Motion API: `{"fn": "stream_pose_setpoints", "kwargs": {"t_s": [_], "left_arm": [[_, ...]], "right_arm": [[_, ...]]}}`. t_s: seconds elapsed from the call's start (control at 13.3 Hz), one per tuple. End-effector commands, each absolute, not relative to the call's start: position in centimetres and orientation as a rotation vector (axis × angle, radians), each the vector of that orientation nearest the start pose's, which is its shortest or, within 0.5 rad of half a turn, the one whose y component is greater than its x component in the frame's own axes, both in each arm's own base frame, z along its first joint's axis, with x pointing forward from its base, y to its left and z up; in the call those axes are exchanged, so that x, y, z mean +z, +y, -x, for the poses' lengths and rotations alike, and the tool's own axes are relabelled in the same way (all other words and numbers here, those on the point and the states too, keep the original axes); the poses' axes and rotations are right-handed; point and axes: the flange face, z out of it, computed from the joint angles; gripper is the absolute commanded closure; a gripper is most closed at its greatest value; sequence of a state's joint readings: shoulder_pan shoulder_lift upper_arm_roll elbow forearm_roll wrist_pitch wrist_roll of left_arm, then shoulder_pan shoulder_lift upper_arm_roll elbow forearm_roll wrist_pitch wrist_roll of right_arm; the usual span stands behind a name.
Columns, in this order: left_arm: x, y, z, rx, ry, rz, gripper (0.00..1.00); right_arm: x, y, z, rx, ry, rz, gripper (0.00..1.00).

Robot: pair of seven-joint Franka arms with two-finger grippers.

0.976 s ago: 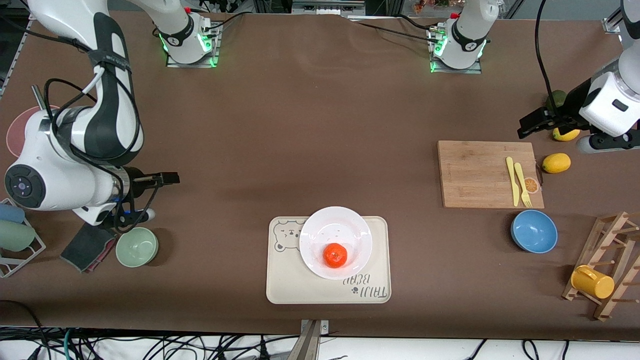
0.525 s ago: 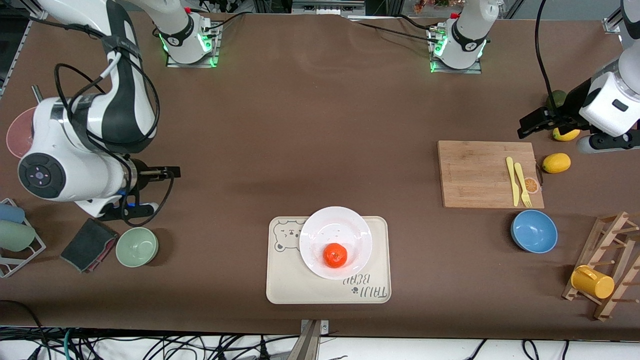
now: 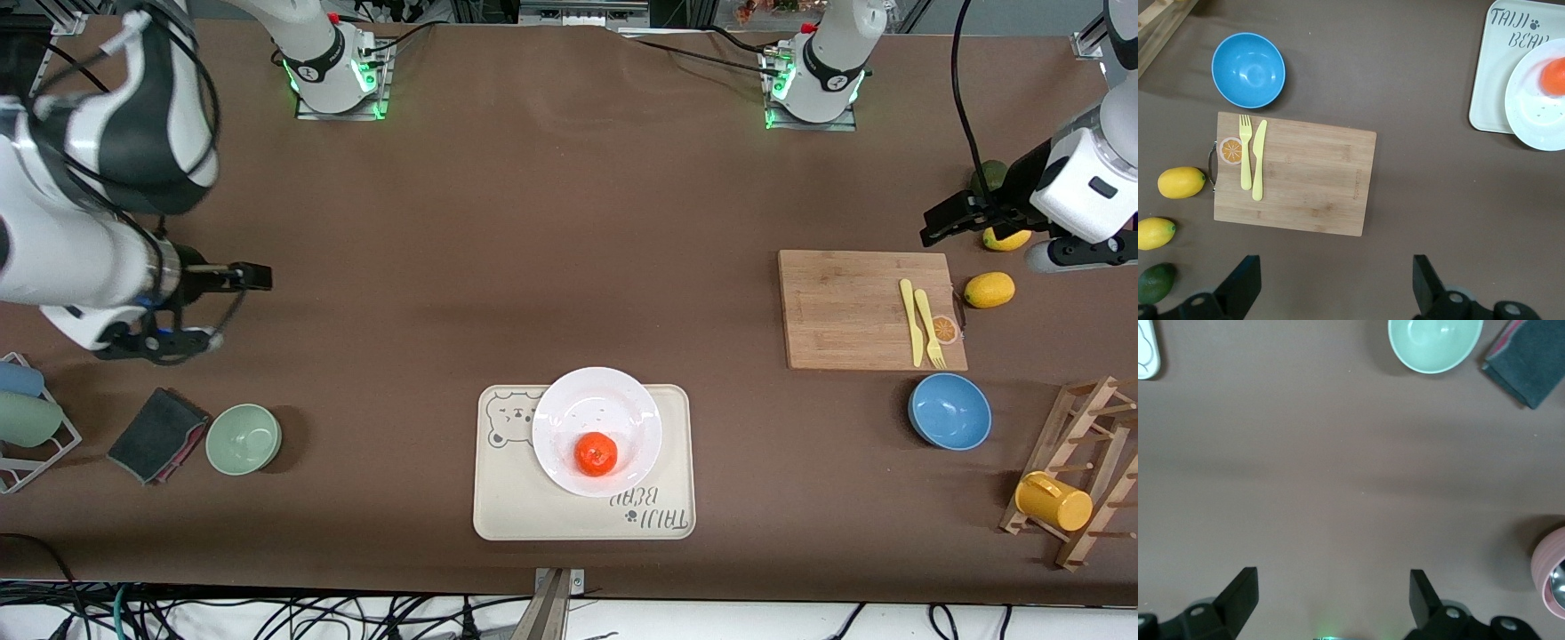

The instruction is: Place orange and plate with both arms

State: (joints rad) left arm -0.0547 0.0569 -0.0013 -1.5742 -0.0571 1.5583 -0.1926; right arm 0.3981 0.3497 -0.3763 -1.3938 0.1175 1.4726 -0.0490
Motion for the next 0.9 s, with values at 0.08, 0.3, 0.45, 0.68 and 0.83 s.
{"fn": "stream_pose_setpoints", "kwargs": {"t_s": [0.08, 0.3, 0.45, 0.68, 0.83], "left_arm": [[59.5, -3.7, -57.1, 0.11, -0.191, 3.172, 0.0], [59.5, -3.7, -57.1, 0.11, -0.191, 3.172, 0.0], [59.5, -3.6, -57.1, 0.11, -0.193, 3.172, 0.0], [59.5, -3.6, -57.1, 0.11, -0.193, 3.172, 0.0], [59.5, -3.6, -57.1, 0.11, -0.193, 3.172, 0.0]], "right_arm": [[53.8, 2.9, -60.3, 0.339, -0.115, 3.187, 0.0], [55.8, 0.3, -59.4, 0.286, -0.069, 3.191, 0.0], [55.7, -1.3, -58.7, 0.298, -0.005, 3.178, 0.0], [56.0, -2.5, -57.5, 0.247, 0.024, 3.163, 0.0], [55.8, -3.2, -56.5, 0.205, 0.041, 3.149, 0.0]]}}
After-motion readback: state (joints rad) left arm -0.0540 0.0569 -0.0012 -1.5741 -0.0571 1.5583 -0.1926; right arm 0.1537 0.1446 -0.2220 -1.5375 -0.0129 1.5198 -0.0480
